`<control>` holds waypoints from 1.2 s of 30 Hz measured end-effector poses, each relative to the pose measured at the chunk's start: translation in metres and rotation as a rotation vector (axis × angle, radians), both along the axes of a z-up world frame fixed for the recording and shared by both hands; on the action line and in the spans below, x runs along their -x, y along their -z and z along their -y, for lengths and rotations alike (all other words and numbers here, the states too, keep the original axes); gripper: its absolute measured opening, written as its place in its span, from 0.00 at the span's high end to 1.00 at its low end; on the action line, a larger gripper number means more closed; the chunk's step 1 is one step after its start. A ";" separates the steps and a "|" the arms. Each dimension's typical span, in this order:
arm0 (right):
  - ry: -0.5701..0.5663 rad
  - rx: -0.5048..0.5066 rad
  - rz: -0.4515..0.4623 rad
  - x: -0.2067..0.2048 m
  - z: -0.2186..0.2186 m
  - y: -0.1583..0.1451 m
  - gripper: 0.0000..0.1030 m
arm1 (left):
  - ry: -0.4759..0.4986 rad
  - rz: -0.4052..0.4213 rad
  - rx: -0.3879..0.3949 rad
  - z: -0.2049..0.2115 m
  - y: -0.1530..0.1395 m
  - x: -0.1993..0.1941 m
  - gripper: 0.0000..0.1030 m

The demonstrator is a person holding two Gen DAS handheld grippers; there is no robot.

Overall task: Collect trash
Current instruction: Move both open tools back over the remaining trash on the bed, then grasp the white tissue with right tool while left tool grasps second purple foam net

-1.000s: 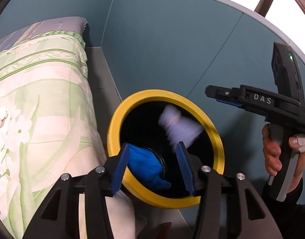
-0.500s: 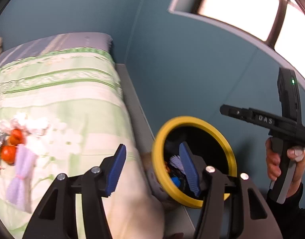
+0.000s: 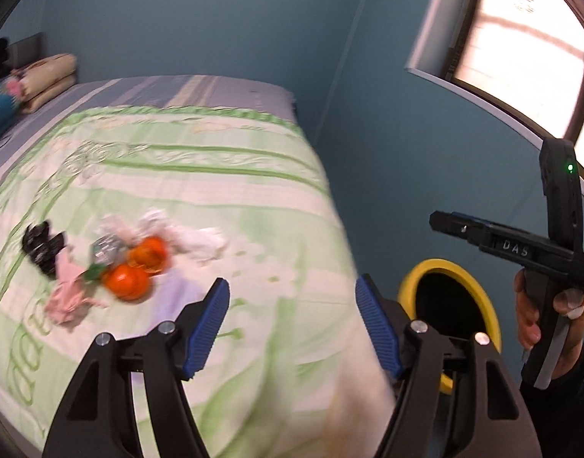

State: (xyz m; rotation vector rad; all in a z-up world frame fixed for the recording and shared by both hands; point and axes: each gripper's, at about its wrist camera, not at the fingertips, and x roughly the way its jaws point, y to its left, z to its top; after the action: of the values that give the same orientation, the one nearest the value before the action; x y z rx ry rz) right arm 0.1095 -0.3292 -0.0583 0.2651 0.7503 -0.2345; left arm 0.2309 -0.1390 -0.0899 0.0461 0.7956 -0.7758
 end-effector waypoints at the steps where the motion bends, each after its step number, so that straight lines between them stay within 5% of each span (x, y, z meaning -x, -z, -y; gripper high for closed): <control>1: -0.020 0.004 -0.006 -0.010 -0.007 0.001 0.49 | -0.013 -0.008 -0.001 -0.009 0.004 -0.002 0.37; 14: -0.191 0.024 -0.108 -0.118 -0.073 0.031 0.47 | -0.118 -0.090 -0.038 -0.069 0.057 -0.045 0.34; 36: -0.347 -0.039 -0.235 -0.272 -0.139 0.113 0.43 | -0.175 -0.189 -0.076 -0.075 0.127 -0.095 0.32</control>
State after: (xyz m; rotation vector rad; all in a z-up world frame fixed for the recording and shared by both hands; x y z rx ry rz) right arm 0.3818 -0.1906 -0.1715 0.1415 1.0196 0.0800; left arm 0.3262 -0.0640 -0.2172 -0.0293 0.9950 -0.5895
